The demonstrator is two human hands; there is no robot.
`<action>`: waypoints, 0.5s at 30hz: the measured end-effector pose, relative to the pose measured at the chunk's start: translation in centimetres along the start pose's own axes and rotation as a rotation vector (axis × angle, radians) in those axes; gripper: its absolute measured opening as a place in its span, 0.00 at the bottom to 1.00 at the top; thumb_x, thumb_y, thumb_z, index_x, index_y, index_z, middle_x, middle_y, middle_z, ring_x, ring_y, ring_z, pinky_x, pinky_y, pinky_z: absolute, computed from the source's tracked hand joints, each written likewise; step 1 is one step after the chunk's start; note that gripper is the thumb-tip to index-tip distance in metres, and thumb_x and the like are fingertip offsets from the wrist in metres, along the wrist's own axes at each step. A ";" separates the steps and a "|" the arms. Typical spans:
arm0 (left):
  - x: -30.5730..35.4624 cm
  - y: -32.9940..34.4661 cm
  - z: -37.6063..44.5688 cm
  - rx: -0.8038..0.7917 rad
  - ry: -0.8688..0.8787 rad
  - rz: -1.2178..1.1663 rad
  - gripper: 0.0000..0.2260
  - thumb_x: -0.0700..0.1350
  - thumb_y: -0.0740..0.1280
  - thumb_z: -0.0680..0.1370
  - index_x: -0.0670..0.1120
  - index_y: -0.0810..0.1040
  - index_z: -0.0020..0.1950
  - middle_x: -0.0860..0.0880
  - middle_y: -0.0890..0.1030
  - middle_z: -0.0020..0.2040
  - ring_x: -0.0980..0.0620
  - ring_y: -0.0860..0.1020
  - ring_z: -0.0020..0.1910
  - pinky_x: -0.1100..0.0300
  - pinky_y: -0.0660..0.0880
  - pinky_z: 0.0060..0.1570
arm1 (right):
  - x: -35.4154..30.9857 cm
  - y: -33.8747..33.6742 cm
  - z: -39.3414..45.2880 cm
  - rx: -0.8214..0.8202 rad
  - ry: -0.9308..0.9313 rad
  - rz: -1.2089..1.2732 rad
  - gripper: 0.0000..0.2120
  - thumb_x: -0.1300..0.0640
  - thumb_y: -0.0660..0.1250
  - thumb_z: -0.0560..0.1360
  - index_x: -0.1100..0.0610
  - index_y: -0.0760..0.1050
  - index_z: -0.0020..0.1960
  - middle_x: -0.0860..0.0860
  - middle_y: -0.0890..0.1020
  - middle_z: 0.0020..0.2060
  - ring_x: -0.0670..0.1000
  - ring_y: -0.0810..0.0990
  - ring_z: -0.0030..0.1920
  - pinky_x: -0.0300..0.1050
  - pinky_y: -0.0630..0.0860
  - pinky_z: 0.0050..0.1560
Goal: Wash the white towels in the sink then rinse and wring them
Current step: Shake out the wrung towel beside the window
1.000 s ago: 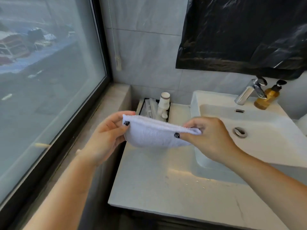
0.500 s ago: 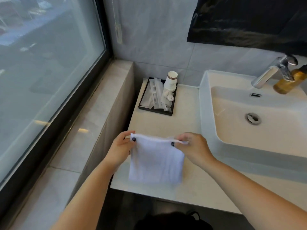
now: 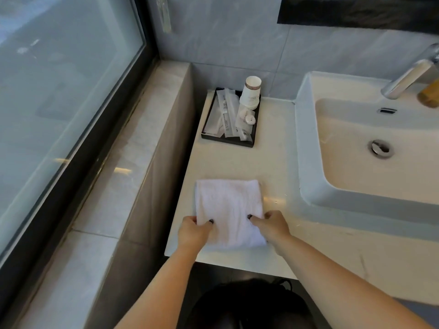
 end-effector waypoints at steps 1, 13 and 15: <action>0.3 0.1 0.4 -0.026 0.006 0.005 0.16 0.47 0.72 0.76 0.43 0.74 0.59 0.45 0.79 0.56 0.46 0.78 0.52 0.49 0.78 0.56 | 0.1 0.4 -0.1 -0.022 0.014 0.042 0.13 0.51 0.72 0.73 0.59 0.73 0.43 0.52 0.77 0.38 0.51 0.75 0.35 0.40 0.66 0.29; 7.4 2.3 -2.6 0.134 0.826 0.685 0.27 0.45 0.55 0.83 0.40 0.51 0.80 0.45 0.48 0.81 0.46 0.49 0.80 0.50 0.51 0.78 | -5.7 1.4 -4.5 0.345 -0.755 -0.660 0.30 0.56 0.63 0.79 0.61 0.57 0.77 0.57 0.59 0.77 0.57 0.60 0.76 0.51 0.63 0.73; 6.6 5.6 -1.4 -0.007 0.866 0.874 0.29 0.54 0.40 0.82 0.43 0.39 0.79 0.48 0.36 0.79 0.49 0.35 0.79 0.51 0.38 0.78 | -6.3 3.3 -3.7 0.296 -0.843 -0.778 0.29 0.51 0.55 0.81 0.64 0.54 0.78 0.58 0.55 0.78 0.56 0.52 0.78 0.53 0.57 0.75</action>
Point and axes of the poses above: each hand's wrist, its own z-axis towards the middle knuckle, its own y-axis out of the palm, x = y × z, the point moved 10 cm from there along z, towards the middle knuckle
